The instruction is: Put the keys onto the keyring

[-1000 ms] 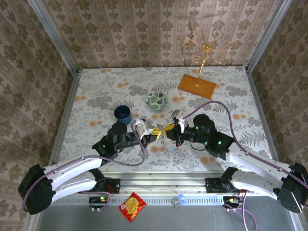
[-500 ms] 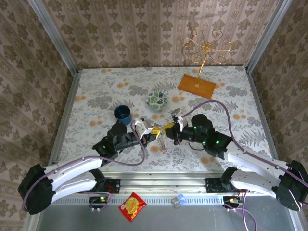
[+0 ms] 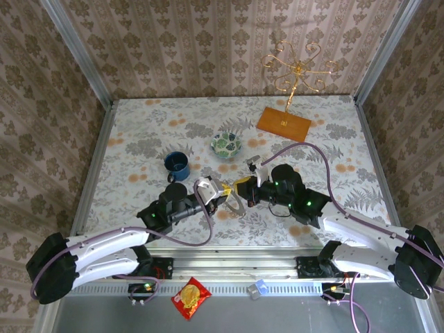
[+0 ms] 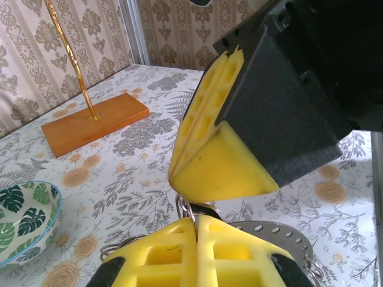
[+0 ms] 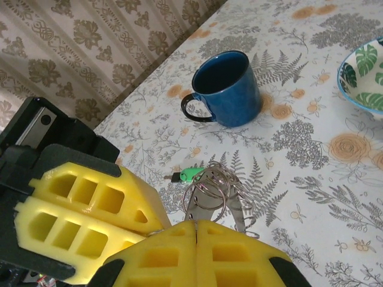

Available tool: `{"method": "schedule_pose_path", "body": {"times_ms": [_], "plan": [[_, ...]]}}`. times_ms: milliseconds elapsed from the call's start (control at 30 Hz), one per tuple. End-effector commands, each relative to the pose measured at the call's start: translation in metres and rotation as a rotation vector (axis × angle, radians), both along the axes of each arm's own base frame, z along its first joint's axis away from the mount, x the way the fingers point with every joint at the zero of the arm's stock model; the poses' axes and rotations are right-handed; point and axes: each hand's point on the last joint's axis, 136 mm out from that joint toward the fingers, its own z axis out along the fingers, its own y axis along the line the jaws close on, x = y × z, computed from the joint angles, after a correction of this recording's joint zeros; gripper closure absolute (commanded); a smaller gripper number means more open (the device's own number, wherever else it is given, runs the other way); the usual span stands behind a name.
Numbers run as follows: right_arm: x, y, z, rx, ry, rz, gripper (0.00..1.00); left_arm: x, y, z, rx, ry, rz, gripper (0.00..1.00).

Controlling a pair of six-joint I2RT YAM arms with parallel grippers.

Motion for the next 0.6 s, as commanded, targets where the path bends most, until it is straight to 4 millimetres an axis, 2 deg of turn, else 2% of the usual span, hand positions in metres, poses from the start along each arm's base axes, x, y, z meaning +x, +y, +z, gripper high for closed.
{"method": "schedule_pose_path", "body": {"times_ms": [0, 433, 567], "plan": [[0.013, -0.006, 0.003, 0.042, 0.014, -0.088, 1.00, -0.008, -0.005, 0.008, -0.035, -0.073, -0.031, 1.00], [0.010, 0.003, -0.017, 0.015, 0.113, -0.055, 1.00, -0.006, -0.004, 0.001, -0.053, -0.110, -0.009, 1.00], [0.011, 0.001, -0.019, 0.011, 0.123, -0.059, 0.88, -0.006, -0.004, -0.004, -0.043, -0.115, -0.007, 1.00]]}}
